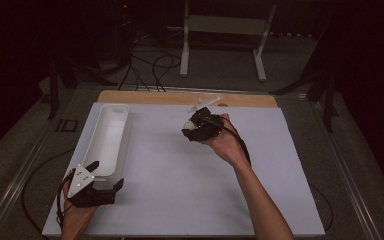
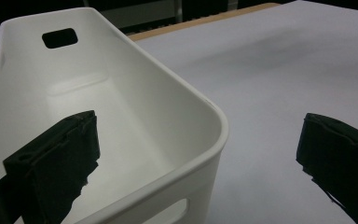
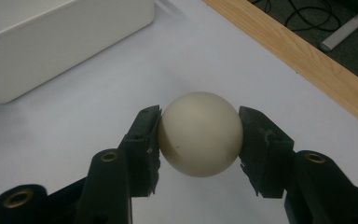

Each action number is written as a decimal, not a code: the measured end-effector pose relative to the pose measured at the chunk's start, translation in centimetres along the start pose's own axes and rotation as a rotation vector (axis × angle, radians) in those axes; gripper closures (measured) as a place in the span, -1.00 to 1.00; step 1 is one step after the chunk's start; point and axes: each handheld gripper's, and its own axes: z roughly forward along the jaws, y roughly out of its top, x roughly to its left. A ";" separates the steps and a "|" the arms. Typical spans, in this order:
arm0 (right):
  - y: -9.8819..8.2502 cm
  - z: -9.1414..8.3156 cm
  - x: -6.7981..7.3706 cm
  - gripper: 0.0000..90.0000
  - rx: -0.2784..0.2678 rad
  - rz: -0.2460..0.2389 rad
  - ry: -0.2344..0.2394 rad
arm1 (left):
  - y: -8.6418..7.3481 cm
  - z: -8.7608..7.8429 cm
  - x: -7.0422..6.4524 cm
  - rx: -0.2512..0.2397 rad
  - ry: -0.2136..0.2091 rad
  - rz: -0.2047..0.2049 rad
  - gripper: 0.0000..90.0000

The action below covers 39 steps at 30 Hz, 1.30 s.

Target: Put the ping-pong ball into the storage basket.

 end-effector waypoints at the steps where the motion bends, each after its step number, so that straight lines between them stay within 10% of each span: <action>1: 0.0 0.1 0.0 0.12 -0.002 -0.004 0.001 | 0.0 0.0 0.0 -0.001 0.000 -0.001 -1.00; 39: 1.8 2.0 2.7 0.12 0.000 -0.047 0.046 | 0.1 -0.2 0.1 -0.006 -0.001 -0.018 -1.00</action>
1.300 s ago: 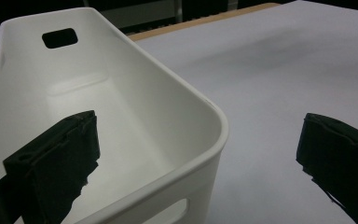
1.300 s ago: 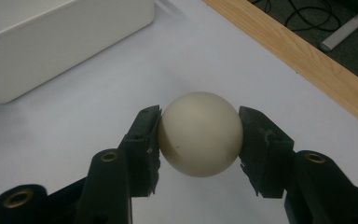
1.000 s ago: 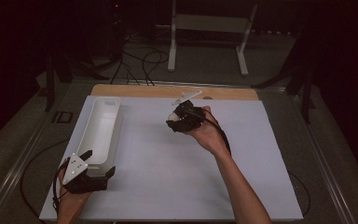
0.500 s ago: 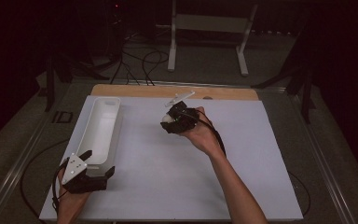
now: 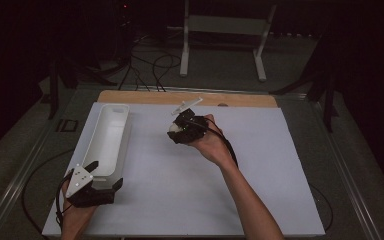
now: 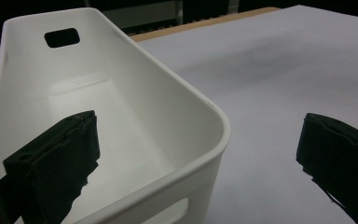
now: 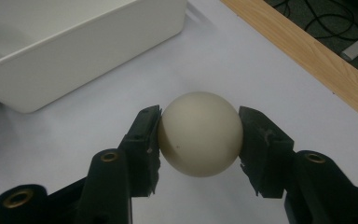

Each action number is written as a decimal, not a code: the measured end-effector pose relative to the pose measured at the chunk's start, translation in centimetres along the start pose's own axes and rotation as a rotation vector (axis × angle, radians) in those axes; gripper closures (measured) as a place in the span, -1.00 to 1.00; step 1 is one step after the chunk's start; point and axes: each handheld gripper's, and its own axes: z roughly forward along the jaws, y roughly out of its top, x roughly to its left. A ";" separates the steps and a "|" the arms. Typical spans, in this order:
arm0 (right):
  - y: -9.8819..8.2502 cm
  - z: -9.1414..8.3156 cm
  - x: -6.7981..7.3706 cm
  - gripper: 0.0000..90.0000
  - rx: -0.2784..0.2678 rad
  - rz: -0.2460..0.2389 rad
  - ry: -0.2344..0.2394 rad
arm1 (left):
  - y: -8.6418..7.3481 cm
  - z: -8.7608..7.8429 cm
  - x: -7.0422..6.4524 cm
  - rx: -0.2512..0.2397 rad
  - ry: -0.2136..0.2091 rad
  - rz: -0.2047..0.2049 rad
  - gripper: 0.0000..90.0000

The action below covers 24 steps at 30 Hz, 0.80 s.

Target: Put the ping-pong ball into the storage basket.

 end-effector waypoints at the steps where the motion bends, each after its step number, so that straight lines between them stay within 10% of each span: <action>1: 0.0 0.1 0.0 0.12 0.002 -0.002 0.000 | 0.0 0.0 0.0 0.001 0.000 0.000 -1.00; 24: 0.9 0.6 1.2 0.12 -0.006 -0.013 0.018 | 0.0 0.0 0.0 0.001 -0.002 0.000 -1.00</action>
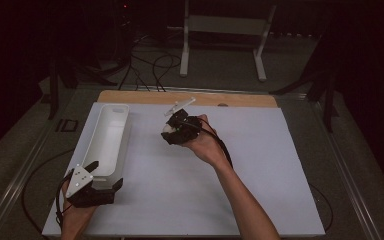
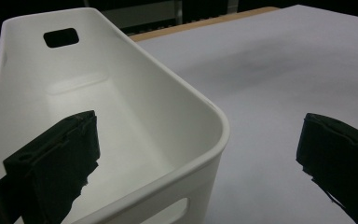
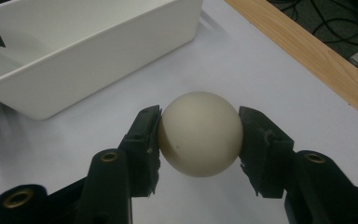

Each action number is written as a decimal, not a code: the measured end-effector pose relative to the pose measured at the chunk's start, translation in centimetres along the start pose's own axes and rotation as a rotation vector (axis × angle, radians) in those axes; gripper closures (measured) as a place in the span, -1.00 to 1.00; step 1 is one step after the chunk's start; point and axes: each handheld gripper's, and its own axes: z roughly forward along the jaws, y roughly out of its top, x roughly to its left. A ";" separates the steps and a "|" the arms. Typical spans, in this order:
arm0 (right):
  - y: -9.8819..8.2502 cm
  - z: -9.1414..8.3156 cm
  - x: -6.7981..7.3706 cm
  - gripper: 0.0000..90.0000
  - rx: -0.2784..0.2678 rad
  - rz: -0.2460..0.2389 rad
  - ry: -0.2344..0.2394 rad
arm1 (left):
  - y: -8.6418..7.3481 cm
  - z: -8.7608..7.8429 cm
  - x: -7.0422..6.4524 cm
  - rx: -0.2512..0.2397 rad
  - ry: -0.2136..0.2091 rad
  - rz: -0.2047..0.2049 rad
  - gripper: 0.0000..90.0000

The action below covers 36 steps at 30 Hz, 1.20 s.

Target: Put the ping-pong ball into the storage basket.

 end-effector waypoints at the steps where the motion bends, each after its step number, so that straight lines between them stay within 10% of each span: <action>1: 0.0 0.0 0.1 0.12 -0.001 0.000 0.001 | 0.0 0.0 0.0 0.000 0.000 0.000 -1.00; 36: 1.6 1.0 2.0 0.12 -0.009 -0.028 0.038 | 0.0 -0.1 0.0 -0.002 -0.002 -0.001 -1.00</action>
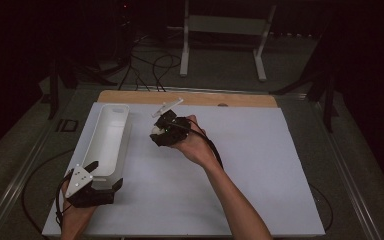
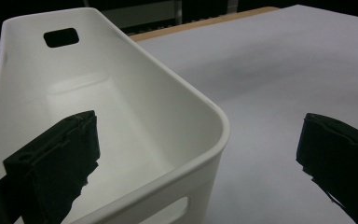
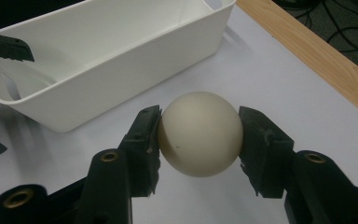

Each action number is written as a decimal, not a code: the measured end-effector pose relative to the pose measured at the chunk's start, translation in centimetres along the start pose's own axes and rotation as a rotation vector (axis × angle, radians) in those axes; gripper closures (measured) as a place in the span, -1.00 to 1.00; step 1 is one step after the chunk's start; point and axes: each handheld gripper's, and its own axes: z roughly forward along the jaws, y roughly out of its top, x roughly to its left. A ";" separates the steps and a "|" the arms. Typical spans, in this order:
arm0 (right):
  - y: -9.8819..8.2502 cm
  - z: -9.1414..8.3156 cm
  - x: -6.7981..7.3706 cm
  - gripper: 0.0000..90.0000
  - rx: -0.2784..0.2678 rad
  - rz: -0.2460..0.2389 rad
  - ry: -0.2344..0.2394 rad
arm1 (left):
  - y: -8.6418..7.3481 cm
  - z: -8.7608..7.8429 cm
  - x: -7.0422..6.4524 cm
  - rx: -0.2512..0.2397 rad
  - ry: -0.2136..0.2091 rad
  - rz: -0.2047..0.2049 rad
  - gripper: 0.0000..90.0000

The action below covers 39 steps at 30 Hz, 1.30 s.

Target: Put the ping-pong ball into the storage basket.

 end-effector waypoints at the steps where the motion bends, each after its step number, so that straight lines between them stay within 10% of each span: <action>1: 0.0 0.0 0.1 0.12 0.000 0.000 -0.001 | 0.0 0.0 0.0 -0.001 0.000 0.000 -1.00; 39: 1.6 1.6 1.4 0.12 -0.007 -0.021 0.025 | 0.0 0.0 0.0 0.003 0.000 0.005 -1.00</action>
